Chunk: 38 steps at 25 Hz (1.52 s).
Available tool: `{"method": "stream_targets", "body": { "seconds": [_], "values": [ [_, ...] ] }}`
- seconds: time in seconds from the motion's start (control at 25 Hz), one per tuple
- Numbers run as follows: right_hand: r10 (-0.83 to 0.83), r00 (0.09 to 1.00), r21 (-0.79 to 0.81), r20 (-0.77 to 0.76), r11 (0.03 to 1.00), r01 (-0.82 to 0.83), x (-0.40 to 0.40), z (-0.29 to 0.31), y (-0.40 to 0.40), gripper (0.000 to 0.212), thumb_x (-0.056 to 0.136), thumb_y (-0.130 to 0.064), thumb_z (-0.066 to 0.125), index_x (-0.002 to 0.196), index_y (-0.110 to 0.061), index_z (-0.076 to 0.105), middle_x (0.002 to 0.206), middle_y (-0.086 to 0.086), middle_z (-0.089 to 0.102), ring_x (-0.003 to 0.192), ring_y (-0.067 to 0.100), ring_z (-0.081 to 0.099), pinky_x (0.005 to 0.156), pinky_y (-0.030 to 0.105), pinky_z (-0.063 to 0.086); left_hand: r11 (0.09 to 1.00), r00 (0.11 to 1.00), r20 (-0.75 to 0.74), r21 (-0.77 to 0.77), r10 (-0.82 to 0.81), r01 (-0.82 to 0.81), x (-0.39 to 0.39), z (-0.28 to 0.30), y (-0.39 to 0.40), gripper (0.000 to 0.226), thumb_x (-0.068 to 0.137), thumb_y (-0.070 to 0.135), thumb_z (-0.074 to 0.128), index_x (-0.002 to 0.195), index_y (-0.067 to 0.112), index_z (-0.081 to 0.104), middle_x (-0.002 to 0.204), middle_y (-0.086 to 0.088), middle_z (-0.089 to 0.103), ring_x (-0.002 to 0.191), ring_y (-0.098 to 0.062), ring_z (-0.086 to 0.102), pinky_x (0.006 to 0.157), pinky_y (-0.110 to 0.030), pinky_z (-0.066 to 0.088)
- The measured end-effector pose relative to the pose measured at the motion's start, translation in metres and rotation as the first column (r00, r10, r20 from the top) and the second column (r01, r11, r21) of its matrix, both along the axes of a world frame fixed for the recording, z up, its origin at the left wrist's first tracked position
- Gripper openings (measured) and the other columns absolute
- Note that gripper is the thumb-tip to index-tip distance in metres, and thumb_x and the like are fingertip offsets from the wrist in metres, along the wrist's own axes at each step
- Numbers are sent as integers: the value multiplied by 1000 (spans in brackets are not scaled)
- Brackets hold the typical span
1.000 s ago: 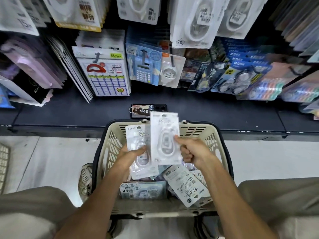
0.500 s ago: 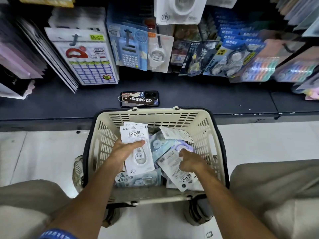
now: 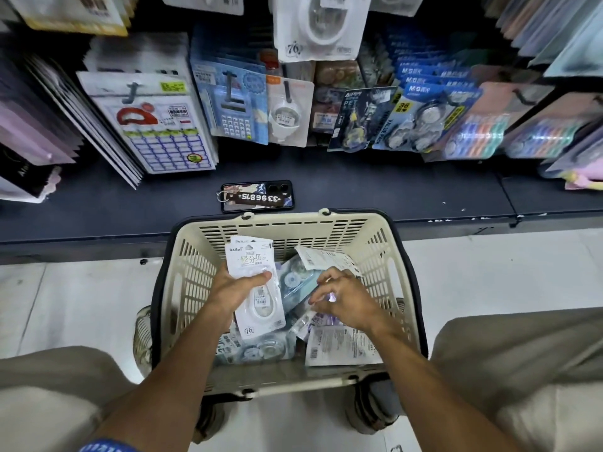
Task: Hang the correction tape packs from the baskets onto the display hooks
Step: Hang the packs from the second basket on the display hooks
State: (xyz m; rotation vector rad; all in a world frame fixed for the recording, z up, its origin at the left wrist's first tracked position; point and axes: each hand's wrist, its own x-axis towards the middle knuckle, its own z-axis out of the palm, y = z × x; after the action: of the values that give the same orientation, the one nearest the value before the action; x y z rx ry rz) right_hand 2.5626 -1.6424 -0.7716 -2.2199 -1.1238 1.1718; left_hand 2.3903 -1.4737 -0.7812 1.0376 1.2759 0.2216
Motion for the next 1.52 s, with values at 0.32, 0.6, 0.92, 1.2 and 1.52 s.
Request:
{"method": "stream_targets", "body": {
  "seconds": [0.32,0.6,0.92,1.2,1.52],
  "values": [
    [-555,611,-31,-564,754,656,8,16,16,13,102,-19,56,99,-9,64,103,12,76,86,21,75,72,33,59,996,995,93,-76,-35,42,-1,4,-5,33,81,20,84,112,20,74,112,-4,78,104,-21,73,91,-36,55],
    [-564,743,74,-360,777,626,-55,-3,41,29,101,-29,61,75,-16,57,84,1,69,78,17,64,67,27,49,932,961,160,-250,-228,263,2,9,-8,59,71,42,84,121,15,71,107,-10,80,98,-30,77,86,-42,60],
    [-882,-4,-564,-471,297,771,-6,-33,47,37,99,-44,61,86,-9,62,58,3,60,51,18,54,50,27,48,990,996,-21,-120,-83,79,-9,-10,3,52,71,24,91,116,23,67,102,1,80,90,-21,77,77,-39,61],
    [-914,259,-49,-312,288,956,-19,-23,56,12,92,-5,66,97,6,65,70,-2,58,52,11,53,43,14,40,999,999,-49,-35,-19,17,-2,-16,2,45,70,21,93,102,29,63,90,10,77,83,-14,75,66,-30,55],
    [-299,720,368,-627,701,611,-34,56,34,19,91,5,63,95,-9,76,134,-9,65,127,4,57,97,13,46,991,978,164,33,-131,127,23,41,4,52,68,18,92,115,21,68,93,5,81,82,-15,78,67,-29,61]
  ]
}}
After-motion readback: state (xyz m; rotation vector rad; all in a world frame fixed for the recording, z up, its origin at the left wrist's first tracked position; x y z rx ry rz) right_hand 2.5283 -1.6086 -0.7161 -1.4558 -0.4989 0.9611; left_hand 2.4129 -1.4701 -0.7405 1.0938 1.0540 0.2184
